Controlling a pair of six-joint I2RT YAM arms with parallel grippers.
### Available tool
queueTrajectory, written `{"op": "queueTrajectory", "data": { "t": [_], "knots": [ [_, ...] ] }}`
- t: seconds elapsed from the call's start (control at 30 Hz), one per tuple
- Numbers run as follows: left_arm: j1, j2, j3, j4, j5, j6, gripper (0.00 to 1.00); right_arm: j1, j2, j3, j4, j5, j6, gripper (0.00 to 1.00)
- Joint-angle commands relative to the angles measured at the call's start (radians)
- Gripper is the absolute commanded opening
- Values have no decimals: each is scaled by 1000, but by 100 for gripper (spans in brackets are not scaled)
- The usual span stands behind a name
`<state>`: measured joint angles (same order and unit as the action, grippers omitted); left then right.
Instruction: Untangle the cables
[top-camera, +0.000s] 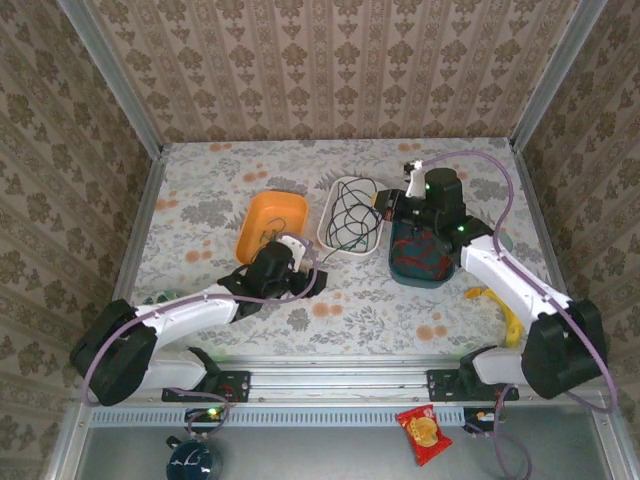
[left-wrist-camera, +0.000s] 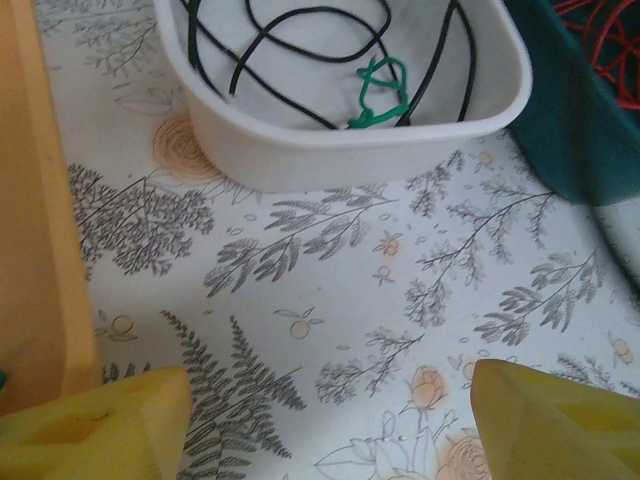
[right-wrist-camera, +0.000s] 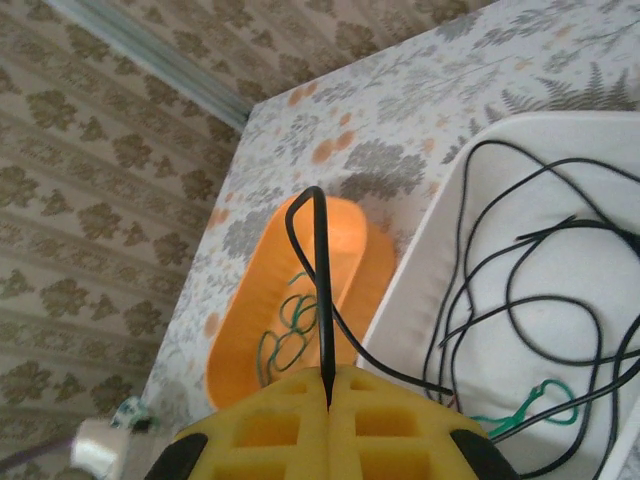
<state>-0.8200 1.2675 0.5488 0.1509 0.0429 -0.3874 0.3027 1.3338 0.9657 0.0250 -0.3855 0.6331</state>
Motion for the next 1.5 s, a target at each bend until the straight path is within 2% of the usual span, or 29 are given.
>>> {"op": "queueTrajectory", "data": {
  "t": [0.0, 0.23, 0.27, 0.3, 0.33, 0.43, 0.57, 0.77, 0.93, 1.03, 1.13, 1.47],
  "knots": [
    [-11, 3, 29, 22, 11, 21, 75, -17, 101, 59, 58, 99, 45, 0],
    [-17, -10, 36, 10, 4, 17, 75, -42, 302, 116, 200, 134, 152, 0],
    [-17, -11, 40, 6, 1, 16, 75, -44, 325, 118, 213, 139, 171, 4],
    [-16, -12, 43, 5, -2, 18, 75, -45, 339, 132, 186, 154, 189, 26],
    [-16, -13, 47, 0, -5, 19, 76, -42, 342, 148, 145, 170, 193, 36],
    [-16, -30, 50, -9, -38, 14, 77, -6, 310, 202, -65, 271, 106, 46],
    [-7, -78, 26, -14, -149, -30, 78, 62, 279, 297, -395, 362, -55, 47],
    [4, -148, 4, -63, -275, -57, 79, 129, 303, 344, -640, 305, -184, 42],
    [13, -159, -6, -80, -299, -67, 79, 181, 392, 440, -745, 239, -261, 38],
    [13, -148, -8, -77, -292, -75, 79, 211, 450, 485, -786, 261, -281, 38],
    [12, -142, -16, -64, -278, -91, 79, 225, 484, 495, -752, 264, -285, 38],
    [12, -138, -18, -59, -270, -89, 79, 227, 655, 640, -793, 335, -308, 38]
  ]
}}
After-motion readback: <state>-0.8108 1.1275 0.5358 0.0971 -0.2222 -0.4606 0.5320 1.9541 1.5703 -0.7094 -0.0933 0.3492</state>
